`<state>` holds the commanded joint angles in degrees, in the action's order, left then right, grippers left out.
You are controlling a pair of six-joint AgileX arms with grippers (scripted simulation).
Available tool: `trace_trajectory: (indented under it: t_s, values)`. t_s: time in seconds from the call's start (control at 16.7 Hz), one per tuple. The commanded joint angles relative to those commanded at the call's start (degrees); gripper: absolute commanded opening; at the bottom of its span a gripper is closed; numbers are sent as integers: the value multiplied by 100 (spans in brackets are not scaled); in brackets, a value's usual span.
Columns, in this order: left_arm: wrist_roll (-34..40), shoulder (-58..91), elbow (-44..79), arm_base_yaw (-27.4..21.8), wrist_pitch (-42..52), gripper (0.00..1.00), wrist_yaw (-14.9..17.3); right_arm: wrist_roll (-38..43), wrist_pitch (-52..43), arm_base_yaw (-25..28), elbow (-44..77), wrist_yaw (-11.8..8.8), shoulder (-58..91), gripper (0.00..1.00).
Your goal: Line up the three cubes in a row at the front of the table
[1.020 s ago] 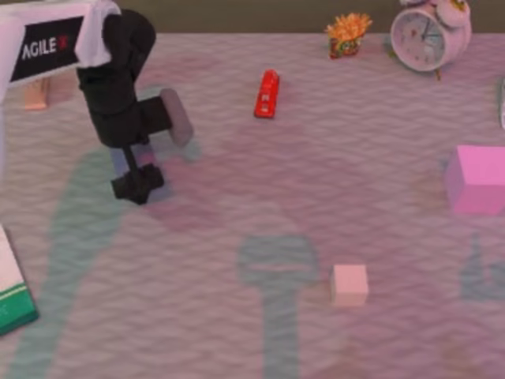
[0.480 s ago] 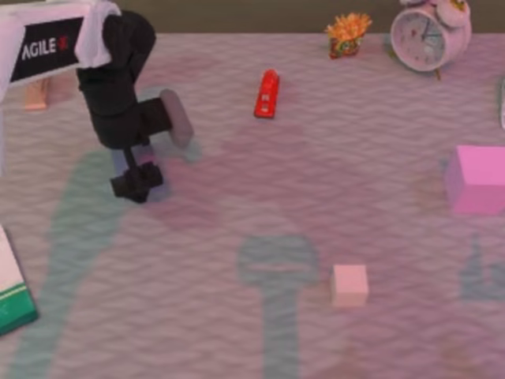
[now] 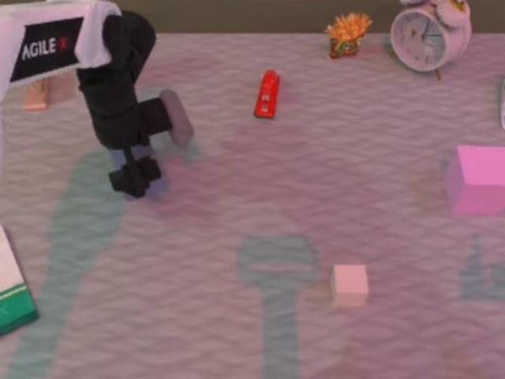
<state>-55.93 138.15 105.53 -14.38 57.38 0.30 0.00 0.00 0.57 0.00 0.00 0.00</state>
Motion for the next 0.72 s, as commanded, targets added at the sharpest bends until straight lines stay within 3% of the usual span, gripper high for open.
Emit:
trace_trajectory:
  t_s: [0.42,0.72]
  values:
    - [0,0,0,0,0,0,0,0,0,0,0,0,0,100]
    - [29,-216,344,23,501,0,45,0,0,0,0,0,0,100]
